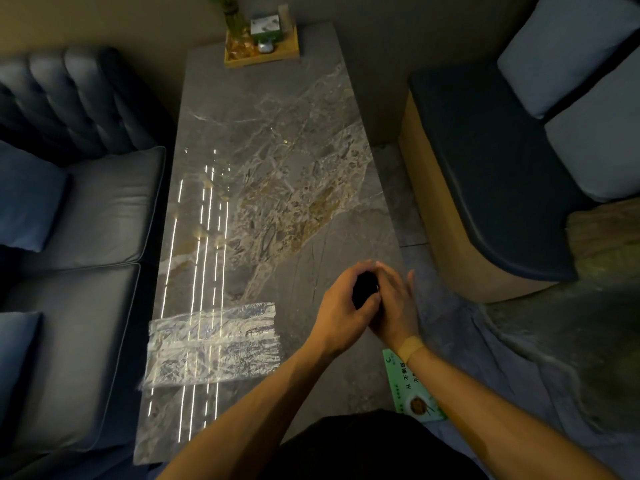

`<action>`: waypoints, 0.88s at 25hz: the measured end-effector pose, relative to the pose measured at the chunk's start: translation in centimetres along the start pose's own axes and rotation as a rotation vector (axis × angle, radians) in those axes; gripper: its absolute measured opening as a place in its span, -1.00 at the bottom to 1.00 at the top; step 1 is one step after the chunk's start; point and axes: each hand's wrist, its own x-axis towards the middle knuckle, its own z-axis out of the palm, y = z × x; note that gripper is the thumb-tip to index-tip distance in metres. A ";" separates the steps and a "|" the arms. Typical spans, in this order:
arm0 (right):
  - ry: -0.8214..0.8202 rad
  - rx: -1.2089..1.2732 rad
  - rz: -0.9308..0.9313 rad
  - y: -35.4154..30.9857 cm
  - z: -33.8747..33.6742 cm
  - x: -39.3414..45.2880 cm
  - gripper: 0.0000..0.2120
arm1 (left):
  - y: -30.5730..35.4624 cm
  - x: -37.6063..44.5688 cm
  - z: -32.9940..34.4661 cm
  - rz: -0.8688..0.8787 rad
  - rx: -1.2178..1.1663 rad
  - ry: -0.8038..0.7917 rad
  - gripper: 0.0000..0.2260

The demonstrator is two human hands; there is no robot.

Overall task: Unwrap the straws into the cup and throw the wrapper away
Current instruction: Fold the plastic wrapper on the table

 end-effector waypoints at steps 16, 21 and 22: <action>-0.103 -0.090 -0.086 -1.3 -0.6 0.8 -0.37 | -1.8 1.1 -1.3 0.094 0.592 0.130 -0.72; -0.041 -0.114 -0.078 -1.5 -0.3 0.7 -0.38 | -1.9 1.6 -0.8 0.086 0.557 0.131 -0.80; -0.038 -0.123 -0.081 -1.5 -0.3 0.7 -0.36 | -2.0 1.6 -0.8 0.086 0.519 0.127 -0.81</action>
